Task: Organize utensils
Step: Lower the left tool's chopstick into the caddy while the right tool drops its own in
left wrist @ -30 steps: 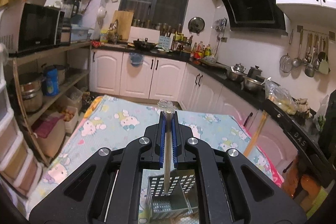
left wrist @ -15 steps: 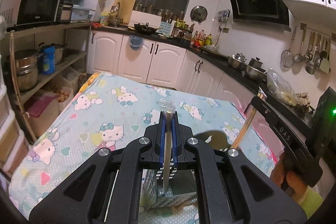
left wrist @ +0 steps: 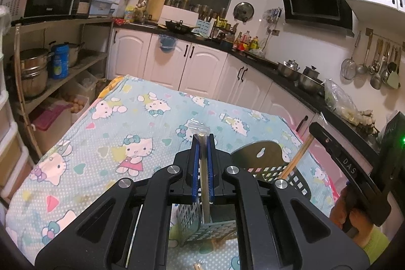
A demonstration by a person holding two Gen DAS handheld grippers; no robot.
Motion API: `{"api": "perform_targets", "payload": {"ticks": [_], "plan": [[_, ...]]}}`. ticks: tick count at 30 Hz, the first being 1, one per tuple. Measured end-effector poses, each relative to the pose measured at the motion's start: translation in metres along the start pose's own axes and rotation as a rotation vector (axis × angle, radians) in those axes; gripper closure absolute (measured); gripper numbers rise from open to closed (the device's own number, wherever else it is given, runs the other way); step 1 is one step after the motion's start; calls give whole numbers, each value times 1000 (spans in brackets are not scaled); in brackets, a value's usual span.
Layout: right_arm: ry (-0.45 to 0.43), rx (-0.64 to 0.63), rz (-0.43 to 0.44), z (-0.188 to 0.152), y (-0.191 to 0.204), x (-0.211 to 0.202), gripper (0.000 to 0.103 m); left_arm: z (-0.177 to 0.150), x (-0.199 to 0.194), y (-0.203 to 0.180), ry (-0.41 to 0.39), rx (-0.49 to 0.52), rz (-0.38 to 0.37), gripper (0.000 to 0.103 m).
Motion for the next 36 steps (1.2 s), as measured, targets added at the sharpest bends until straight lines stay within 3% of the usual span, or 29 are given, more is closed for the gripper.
{"api": "perform_targets", "payload": {"ticks": [7,11,15,25,36], "plan": [[37,37,-15,0,-13,-14,97,-9,-1,2,26,-18,-8,102],[53,31,-20,-2,-15,-22,85,-14,-2,1,43,-19,-10,99],[78,16,-30,-6,-16,-25,82,-20,-3,2,60,-31,-9,86],[122,14,-25,-18,-17,-37,70,-31,-17,9,77,-56,-10,66],[155,-19,-35,-31,-16,-59,55,-39,-47,10,38,-37,45,28]]}}
Point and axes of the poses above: each gripper's, at about its wrist camera, not at the fingertips, and x roughly the way its jaws point, y to its left, z to its top, the point moved 5 cm from there along x, roughly the way its jaws point, and after that the axes turned 15 degrees about x, right-handed, at the moved point
